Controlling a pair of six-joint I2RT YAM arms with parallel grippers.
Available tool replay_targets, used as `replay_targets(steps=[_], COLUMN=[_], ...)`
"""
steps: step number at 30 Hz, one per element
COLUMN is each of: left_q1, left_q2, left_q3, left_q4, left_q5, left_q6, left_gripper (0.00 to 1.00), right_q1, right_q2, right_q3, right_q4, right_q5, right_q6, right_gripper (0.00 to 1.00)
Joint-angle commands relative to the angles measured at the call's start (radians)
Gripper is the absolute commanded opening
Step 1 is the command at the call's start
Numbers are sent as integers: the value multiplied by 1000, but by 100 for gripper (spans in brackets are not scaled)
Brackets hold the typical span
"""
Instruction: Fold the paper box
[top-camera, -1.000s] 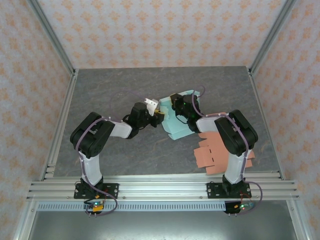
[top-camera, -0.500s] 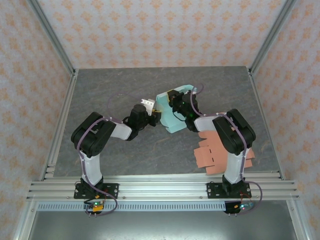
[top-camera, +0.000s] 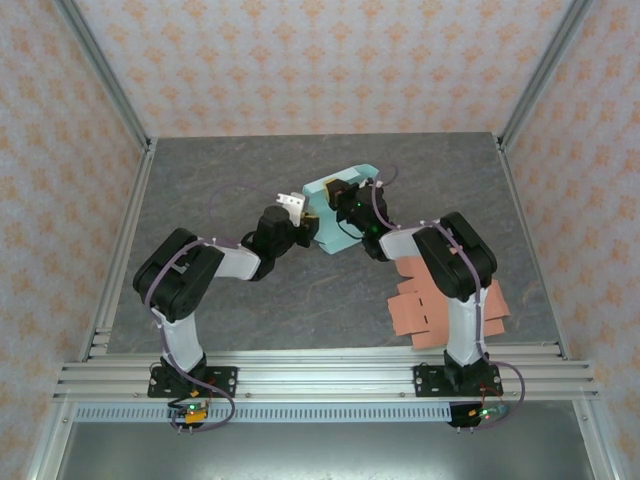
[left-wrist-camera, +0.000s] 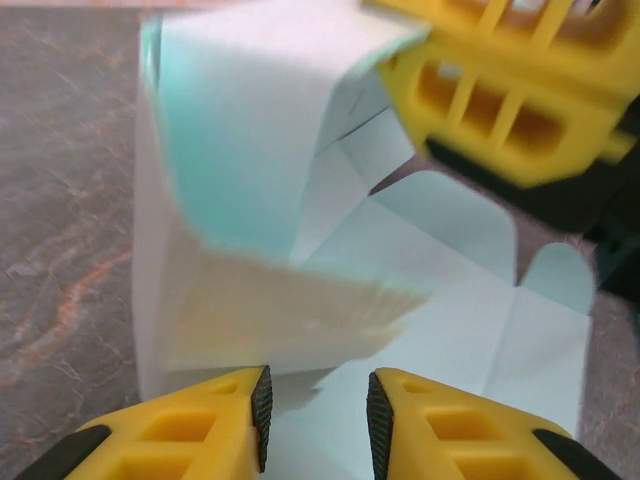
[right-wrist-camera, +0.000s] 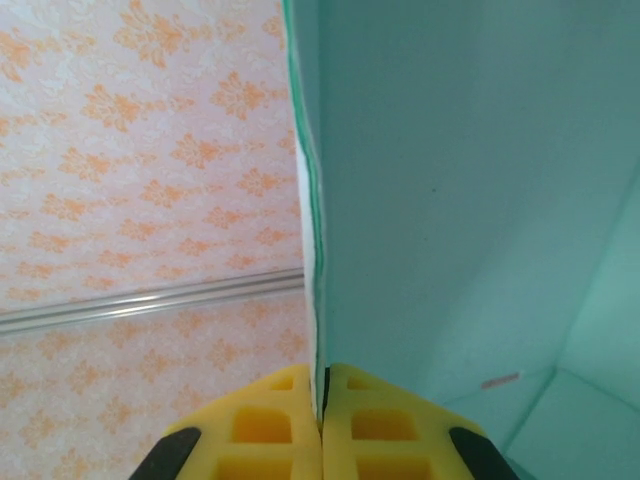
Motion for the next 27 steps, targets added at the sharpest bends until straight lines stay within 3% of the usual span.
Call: replay_targets(steps=[1, 8, 13, 18, 21, 24, 27], left_q1=[5, 11, 31, 77, 128, 130, 129], left_q2=[-66, -77, -183, -259, -237, -218, -174], left_q3=[-29, -25, -212, -241, -221, -168, -89], left_q4=[-18, -44, 156, 78, 58, 17, -35], left_q5=[-85, -71, -7, -13, 64, 65, 153], left_q6=[6, 34, 140, 148, 112, 135, 177], left_gripper=[34, 34, 38, 40, 40, 40, 40], right_q1=[18, 27, 24, 19, 17, 16, 16], right_q2=[29, 70, 73, 76, 80, 76, 74], right_q3=[28, 16, 40, 39, 24, 14, 11], right_q4=[97, 125, 92, 83, 92, 96, 99], right_q5=[-26, -12, -43, -69, -80, -88, -90], right_q6=[21, 61, 37, 26, 36, 39, 38], right_gripper=[5, 4, 4, 4, 4, 4, 4])
